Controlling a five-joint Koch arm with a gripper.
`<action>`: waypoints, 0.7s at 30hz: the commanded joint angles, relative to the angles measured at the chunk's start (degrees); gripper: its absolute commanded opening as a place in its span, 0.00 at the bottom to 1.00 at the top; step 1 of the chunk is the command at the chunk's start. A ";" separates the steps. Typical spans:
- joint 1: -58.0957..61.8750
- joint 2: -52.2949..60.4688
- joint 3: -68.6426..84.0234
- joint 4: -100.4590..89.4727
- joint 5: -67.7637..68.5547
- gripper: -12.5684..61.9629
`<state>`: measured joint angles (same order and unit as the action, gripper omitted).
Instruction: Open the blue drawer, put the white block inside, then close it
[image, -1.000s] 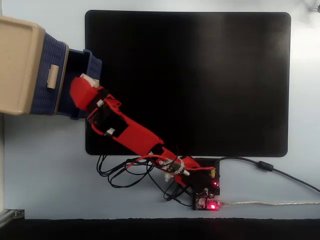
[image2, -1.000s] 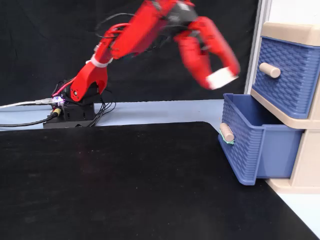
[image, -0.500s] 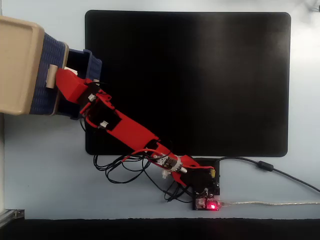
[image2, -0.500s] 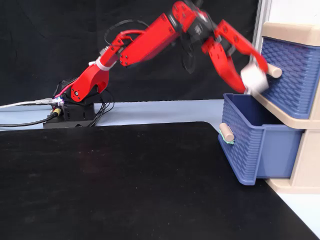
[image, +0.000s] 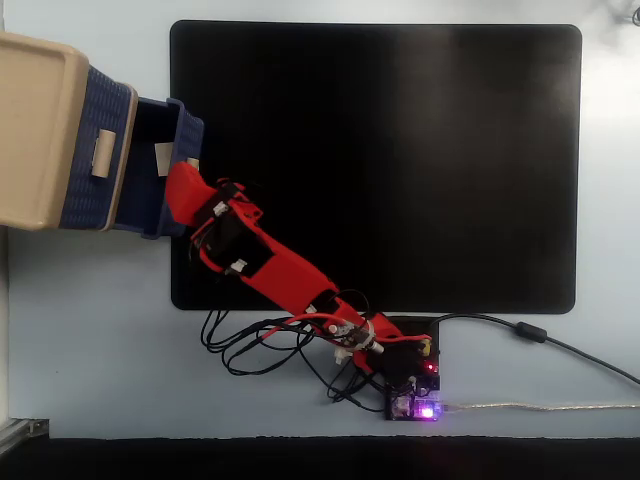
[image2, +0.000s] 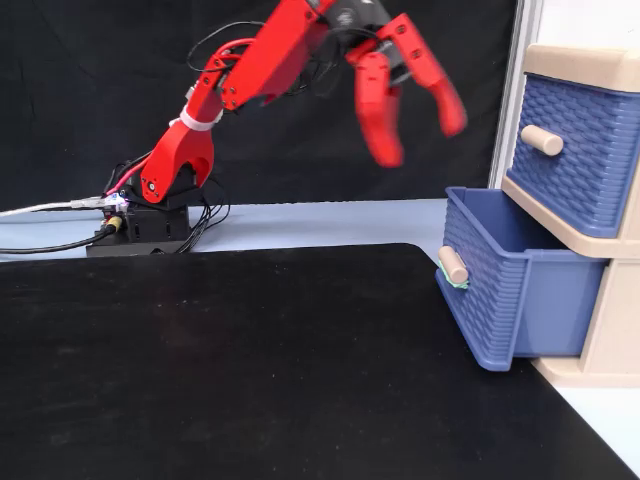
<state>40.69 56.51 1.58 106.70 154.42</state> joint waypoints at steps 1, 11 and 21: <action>0.53 1.58 -0.62 3.43 -9.14 0.62; -0.97 -15.82 -1.23 -9.40 -10.99 0.62; -5.71 -20.92 -1.23 -27.51 -7.91 0.63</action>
<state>35.33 34.89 1.49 84.46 143.44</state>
